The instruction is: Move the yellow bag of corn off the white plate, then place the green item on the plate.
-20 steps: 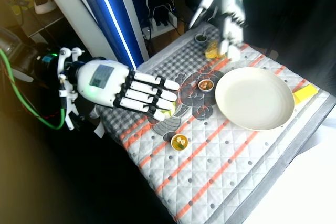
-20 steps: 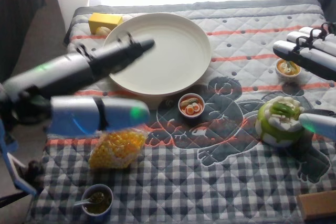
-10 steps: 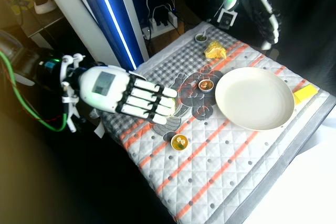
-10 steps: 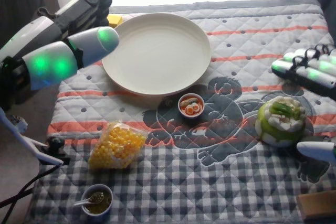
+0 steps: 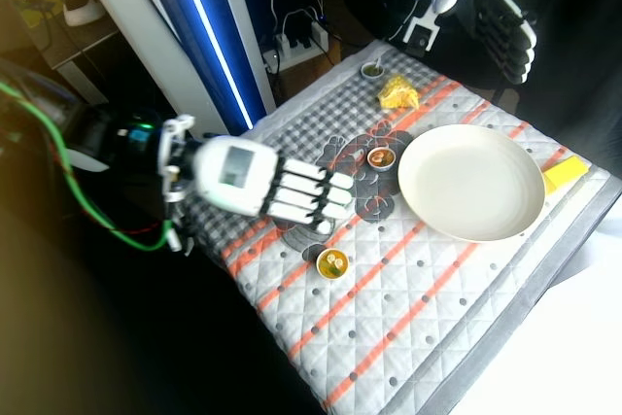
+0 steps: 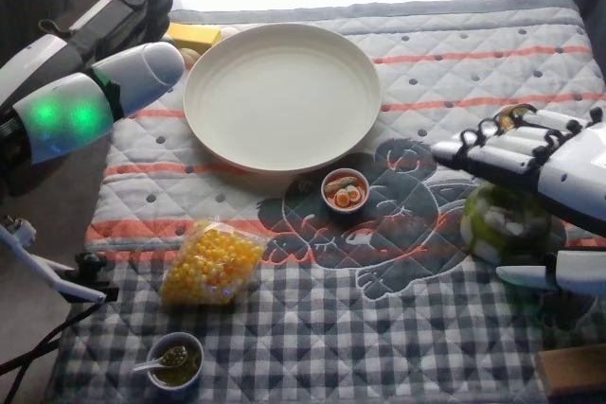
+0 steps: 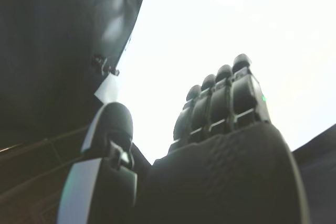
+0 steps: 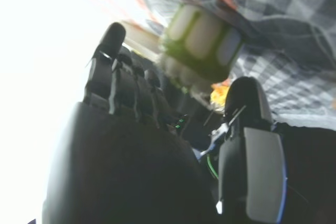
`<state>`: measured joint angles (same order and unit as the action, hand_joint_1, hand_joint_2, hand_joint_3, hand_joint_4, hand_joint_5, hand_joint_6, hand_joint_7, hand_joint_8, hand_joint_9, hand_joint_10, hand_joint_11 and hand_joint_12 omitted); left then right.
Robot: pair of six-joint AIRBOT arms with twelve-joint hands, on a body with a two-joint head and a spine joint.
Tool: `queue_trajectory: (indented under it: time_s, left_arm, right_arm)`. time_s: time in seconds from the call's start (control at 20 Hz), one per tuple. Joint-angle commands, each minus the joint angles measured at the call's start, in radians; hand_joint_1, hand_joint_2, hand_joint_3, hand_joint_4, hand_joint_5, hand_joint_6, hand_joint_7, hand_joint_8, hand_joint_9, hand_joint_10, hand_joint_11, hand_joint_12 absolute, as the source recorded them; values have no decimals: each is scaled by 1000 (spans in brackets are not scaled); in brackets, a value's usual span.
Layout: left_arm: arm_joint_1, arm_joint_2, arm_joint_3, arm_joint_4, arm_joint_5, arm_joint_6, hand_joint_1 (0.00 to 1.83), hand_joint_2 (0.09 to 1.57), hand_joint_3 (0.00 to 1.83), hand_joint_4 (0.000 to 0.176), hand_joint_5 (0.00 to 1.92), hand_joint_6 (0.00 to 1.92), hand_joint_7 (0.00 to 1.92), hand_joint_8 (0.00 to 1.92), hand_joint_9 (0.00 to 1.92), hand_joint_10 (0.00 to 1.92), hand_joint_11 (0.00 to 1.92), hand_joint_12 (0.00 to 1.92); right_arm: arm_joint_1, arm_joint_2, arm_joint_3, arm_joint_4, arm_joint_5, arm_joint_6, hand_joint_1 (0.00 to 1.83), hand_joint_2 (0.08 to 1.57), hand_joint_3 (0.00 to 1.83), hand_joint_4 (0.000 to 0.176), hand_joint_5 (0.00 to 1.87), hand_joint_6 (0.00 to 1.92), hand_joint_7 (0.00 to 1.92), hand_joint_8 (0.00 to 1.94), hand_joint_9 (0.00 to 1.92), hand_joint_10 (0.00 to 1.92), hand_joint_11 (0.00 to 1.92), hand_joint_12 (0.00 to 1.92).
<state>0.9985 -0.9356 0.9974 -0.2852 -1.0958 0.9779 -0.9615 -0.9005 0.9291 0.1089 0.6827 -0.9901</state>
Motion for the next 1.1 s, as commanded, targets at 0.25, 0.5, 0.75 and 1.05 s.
queue_trajectory:
  time_s: [0.25, 0.5, 0.75, 1.05]
  left_arm:
    - [2, -1, 5, 4, -143, -17, 393, 1338, 0, 17, 18, 6, 0, 0, 0, 0, 0, 347]
    - [13, -3, 6, -5, -157, -28, 448, 1359, 1, 24, 0, 0, 0, 0, 0, 0, 0, 210]
    - [18, -14, 11, -12, -163, -36, 466, 1351, 0, 38, 49, 3, 0, 0, 0, 0, 0, 248]
    - [26, -29, 26, -31, -166, -51, 462, 1368, 3, 30, 46, 1, 0, 0, 0, 0, 0, 461]
  right_arm:
    - [50, 26, -6, -38, 127, 7, 1118, 1343, 19, 0, 512, 1617, 629, 1667, 621, 1816, 704, 1921]
    - [180, 60, -14, -135, 165, 7, 1128, 1304, 0, 0, 568, 1553, 748, 1494, 621, 1669, 553, 1921]
    - [365, -94, 129, -179, 21, 7, 1147, 1311, 0, 0, 590, 1438, 718, 1664, 756, 1915, 845, 1921]
    - [535, -414, 424, -202, -259, 7, 1166, 1294, 0, 0, 625, 1357, 761, 1736, 990, 1921, 1143, 1921]
